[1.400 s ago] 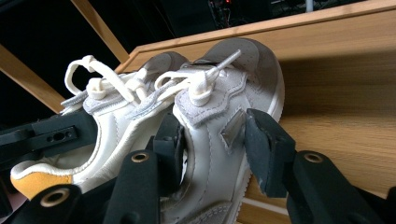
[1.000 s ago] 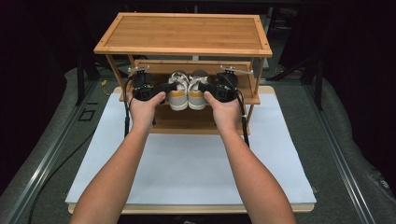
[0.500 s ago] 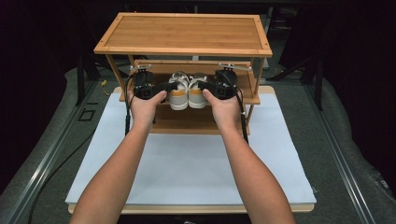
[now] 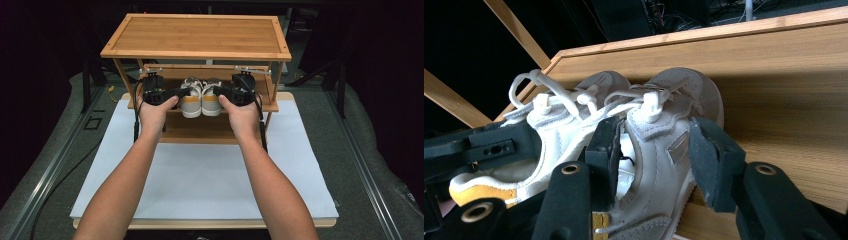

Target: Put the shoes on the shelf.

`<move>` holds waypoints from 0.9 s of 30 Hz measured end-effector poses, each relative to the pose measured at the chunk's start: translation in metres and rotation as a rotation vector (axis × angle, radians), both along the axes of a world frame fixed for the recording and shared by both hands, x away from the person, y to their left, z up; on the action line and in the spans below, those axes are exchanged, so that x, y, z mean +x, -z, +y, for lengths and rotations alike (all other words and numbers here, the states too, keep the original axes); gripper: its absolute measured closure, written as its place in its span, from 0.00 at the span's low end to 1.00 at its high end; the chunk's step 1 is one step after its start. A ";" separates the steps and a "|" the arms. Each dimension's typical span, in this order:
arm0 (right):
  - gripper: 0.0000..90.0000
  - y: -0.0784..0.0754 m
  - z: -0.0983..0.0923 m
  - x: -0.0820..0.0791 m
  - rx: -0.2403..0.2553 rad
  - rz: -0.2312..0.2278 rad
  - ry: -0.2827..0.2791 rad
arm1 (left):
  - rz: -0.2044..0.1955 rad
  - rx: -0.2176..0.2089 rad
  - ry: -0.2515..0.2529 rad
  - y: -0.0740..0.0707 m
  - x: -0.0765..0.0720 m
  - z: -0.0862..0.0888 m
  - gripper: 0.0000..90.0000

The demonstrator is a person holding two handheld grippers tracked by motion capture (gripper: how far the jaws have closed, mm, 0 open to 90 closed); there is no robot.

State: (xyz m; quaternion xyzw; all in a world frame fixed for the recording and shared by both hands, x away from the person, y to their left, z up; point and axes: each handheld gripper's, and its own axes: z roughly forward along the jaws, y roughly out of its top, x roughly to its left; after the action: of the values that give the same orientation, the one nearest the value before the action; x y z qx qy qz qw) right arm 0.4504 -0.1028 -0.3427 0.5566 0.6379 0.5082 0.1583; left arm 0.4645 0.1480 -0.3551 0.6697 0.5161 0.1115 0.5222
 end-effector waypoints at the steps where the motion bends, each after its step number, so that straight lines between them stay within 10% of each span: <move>1: 0.62 0.000 0.000 0.000 0.000 0.001 0.000 | 0.002 -0.003 -0.005 0.000 0.000 0.000 0.55; 27: 0.65 -0.010 -0.012 -0.016 0.038 -0.038 0.011 | -0.095 -0.006 -0.008 -0.022 -0.026 0.017 0.67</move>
State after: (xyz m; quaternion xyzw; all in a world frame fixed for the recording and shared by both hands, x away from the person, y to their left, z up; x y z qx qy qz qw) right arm 0.4342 -0.1150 -0.3328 0.5533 0.6222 0.5296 0.1625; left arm 0.4388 0.1652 -0.3333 0.6600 0.4936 0.1437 0.5478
